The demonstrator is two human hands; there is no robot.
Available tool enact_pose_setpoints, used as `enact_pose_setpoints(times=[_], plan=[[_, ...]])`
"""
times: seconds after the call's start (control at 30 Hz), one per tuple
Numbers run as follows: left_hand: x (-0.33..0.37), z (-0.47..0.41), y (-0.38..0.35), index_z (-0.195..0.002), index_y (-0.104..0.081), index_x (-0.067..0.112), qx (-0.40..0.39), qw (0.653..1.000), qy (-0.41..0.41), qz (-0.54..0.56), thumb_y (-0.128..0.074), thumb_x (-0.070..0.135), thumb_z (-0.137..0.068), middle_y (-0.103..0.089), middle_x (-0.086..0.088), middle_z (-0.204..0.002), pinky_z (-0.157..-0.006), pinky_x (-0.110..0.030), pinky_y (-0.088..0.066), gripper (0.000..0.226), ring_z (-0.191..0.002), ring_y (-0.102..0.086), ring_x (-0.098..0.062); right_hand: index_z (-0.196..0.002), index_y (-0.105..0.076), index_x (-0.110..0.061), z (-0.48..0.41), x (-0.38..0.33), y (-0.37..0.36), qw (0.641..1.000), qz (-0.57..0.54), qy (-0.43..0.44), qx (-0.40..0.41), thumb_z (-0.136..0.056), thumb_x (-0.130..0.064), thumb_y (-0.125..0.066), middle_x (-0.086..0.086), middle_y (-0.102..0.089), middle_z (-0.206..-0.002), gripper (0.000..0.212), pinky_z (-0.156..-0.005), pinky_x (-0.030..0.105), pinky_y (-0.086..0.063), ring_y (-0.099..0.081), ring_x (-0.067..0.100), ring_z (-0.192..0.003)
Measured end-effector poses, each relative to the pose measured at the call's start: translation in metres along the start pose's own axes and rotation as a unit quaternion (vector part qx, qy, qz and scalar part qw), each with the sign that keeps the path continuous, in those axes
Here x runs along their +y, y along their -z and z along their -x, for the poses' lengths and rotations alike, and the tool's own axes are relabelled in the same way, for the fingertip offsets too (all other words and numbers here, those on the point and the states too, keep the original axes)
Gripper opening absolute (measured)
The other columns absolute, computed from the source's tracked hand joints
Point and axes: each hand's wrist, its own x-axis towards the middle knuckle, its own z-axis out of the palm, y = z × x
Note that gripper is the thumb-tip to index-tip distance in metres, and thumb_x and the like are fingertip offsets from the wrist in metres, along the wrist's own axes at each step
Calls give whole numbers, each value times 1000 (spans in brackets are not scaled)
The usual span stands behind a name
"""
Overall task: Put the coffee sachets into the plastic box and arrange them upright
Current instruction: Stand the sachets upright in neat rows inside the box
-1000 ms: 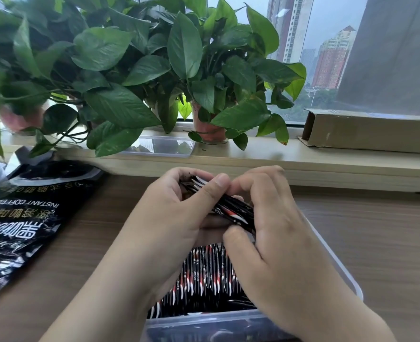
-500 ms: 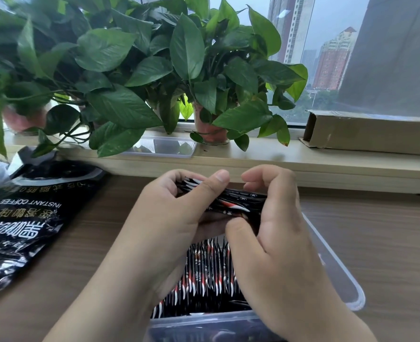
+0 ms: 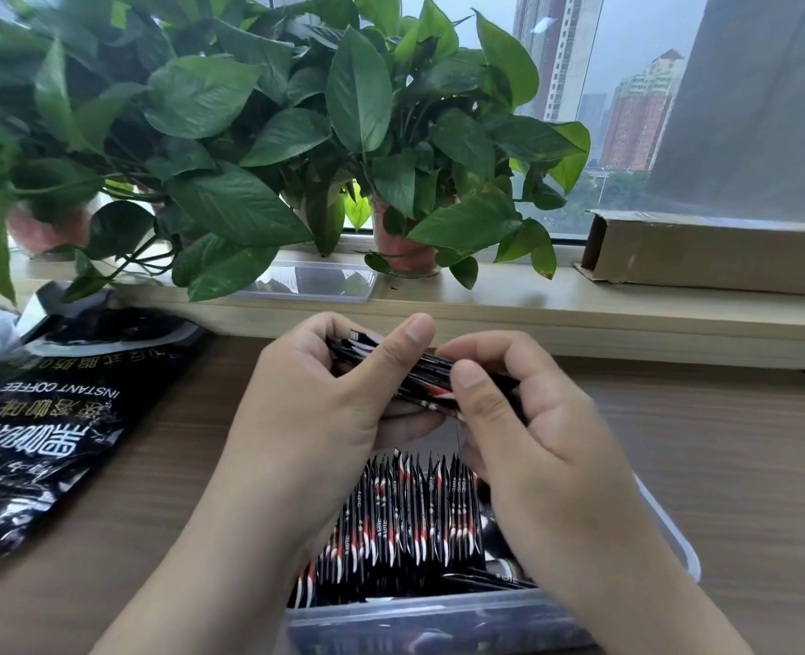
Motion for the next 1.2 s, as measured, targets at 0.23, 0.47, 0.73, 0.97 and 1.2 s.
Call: enact_pose_setpoints(times=[0.23, 0.47, 0.73, 0.97, 1.2], plan=[[-4, -3, 4, -88, -68, 10, -9, 1000, 21, -16, -75, 25, -72, -75, -11, -74, -56, -31, -60, 22, -63, -74, -21, -108, -63, -37, 1, -4, 3, 999, 49, 1, 4, -84, -55, -47, -22, -56, -77, 34, -64, 10, -41, -57, -3, -72], [-5, -1, 6, -75, -71, 13, -18, 995, -1, -102, -75, 41, -69, -73, -9, -70, -62, -40, -61, 29, -63, -70, -23, -120, -40, -43, 8, 0, 1, 984, 155, 24, -79, -83, -41, -66, -24, -41, -113, 46, -88, 6, -40, -49, -7, -111], [-7, -6, 12, -80, -68, 4, -18, 989, 7, -147, -72, 38, -77, -72, -10, -63, -54, -31, -59, 35, -55, -72, -21, -117, -39, -37, 6, 4, -1, 972, 209, 60, -94, -93, -28, -55, -17, -43, -115, 30, -89, 20, -43, -50, 1, -106], [5, -6, 21, -86, -72, 8, -119, 986, 83, -85, -75, 28, -67, -75, -18, -74, -55, -24, -59, 27, -60, -73, -20, -119, -50, -30, 1, 3, 17, 970, 199, 81, -113, -96, -19, -59, -17, -60, -110, 28, -84, 6, -39, -56, 1, -105], [-3, -9, 18, -87, -66, 2, -130, 985, 70, -94, -73, 24, -71, -75, -19, -72, -59, -30, -62, 28, -61, -74, -24, -121, -44, -36, -2, 7, 26, 972, 194, 70, -115, -93, -24, -62, -20, -57, -114, 35, -86, 2, -37, -52, -6, -110]])
